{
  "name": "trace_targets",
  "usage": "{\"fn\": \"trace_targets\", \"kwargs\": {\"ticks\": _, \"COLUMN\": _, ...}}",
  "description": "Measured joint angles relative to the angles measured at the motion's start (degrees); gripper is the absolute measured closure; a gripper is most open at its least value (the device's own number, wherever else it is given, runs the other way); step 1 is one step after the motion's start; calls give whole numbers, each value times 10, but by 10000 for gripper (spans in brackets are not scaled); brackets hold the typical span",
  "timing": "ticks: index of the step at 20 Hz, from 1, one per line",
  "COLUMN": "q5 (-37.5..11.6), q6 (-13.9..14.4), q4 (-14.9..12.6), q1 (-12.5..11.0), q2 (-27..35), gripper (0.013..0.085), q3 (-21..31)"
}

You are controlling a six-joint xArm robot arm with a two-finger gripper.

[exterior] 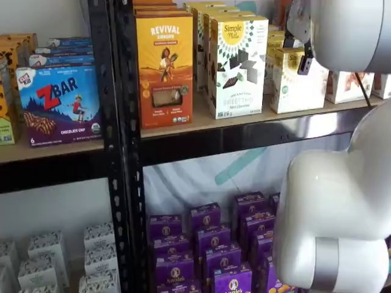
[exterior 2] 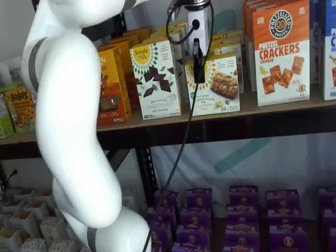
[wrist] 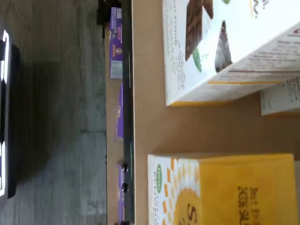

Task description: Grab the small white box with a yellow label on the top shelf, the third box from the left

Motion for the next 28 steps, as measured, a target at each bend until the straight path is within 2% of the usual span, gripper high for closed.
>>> {"fn": "trace_targets", "kwargs": {"ticks": 5, "q5": 20, "q6": 10, "q4": -20, "q1": 11, "q2": 12, "gripper": 130, "q3": -10}}
{"fn": "trace_targets", "kwargs": {"ticks": 10, "q5": 25, "q6": 12, "q4": -22, "q1": 13, "q2": 15, "gripper": 130, "q3": -11}}
{"fn": "trace_targets", "kwargs": {"ticks": 12, "q5": 27, "q6": 11, "q4": -20, "q1": 12, "q2": 16, "gripper": 210, "q3": -12}}
{"fn": "trace_targets", "kwargs": {"ticks": 13, "q5": 27, "q6": 11, "q4": -18, "q1": 11, "q2": 16, "gripper": 210, "q3": -12}}
{"fn": "trace_targets", "kwargs": {"ticks": 15, "q5": 27, "q6": 10, "q4": -15, "q1": 10, "q2": 15, "gripper": 290, "q3": -11}}
{"fn": "trace_targets", "kwargs": {"ticks": 16, "q5": 26, "q6": 10, "q4": -14, "q1": 10, "q2": 15, "gripper": 290, "q3": -11}}
{"fn": "trace_targets", "kwargs": {"ticks": 18, "q5": 26, "q6": 9, "q4": -12, "q1": 9, "q2": 15, "gripper": 370, "q3": -12}}
{"fn": "trace_targets", "kwargs": {"ticks": 24, "q5": 31, "q6": 9, "q4": -12, "q1": 8, "q2": 18, "gripper": 370, "q3": -18}}
{"fn": "trace_targets", "kwargs": {"ticks": 25, "q5": 31, "q6": 8, "q4": -10, "q1": 7, "q2": 18, "gripper": 410, "q3": -18}}
{"fn": "trace_targets", "kwargs": {"ticks": 26, "q5": 30, "q6": 8, "q4": -9, "q1": 7, "q2": 17, "gripper": 410, "q3": -18}}
{"fn": "trace_targets", "kwargs": {"ticks": 28, "q5": 29, "q6": 7, "q4": -6, "q1": 5, "q2": 16, "gripper": 490, "q3": -16}}
